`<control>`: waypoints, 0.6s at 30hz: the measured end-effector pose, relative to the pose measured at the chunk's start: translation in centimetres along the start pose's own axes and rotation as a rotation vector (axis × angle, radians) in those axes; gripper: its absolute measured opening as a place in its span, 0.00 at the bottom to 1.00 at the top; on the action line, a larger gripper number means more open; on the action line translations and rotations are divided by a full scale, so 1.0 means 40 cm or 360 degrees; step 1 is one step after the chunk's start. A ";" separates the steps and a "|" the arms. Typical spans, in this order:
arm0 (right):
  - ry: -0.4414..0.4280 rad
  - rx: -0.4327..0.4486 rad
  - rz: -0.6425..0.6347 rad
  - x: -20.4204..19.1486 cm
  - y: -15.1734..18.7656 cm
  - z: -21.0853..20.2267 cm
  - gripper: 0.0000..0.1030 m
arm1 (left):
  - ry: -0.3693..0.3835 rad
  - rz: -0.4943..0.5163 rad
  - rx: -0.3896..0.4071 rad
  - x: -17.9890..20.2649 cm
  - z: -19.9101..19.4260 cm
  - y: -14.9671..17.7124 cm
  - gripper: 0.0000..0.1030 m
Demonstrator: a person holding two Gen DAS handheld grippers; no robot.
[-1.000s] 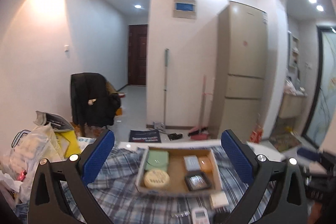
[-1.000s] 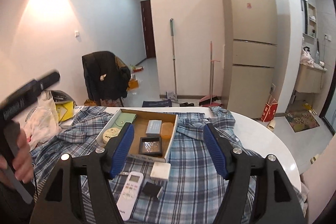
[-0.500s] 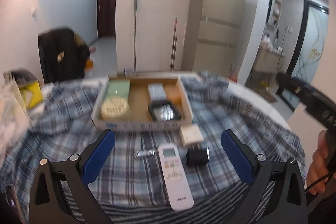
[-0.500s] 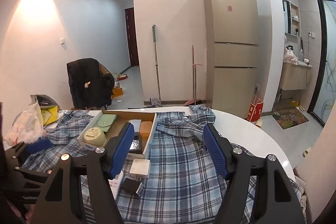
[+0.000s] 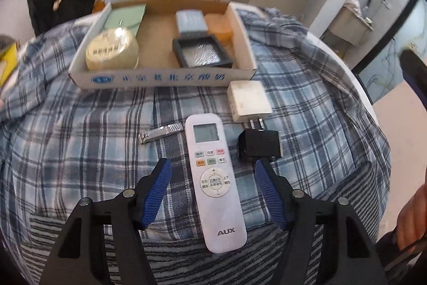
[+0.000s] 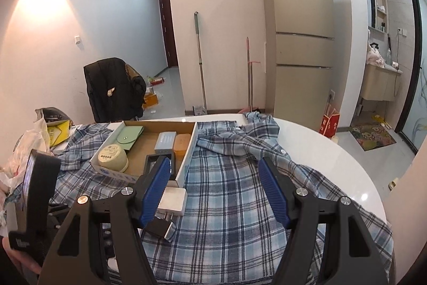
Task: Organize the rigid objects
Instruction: 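Lower the left tool and grasp the white AUX remote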
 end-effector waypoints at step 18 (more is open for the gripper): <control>0.0090 -0.0131 0.0093 0.036 0.034 0.068 0.65 | -0.0066 0.0009 -0.0197 0.023 0.113 -0.028 0.66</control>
Point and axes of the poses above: each gripper's, at about its wrist camera, not at the fingertips, and z roughly the way its jaws point, x to its right, y to its underside, the point moved 1 cm from there along z, roughly the way its jaws point, and after that the axes turned 7 degrees about z, right-handed, at the moved point
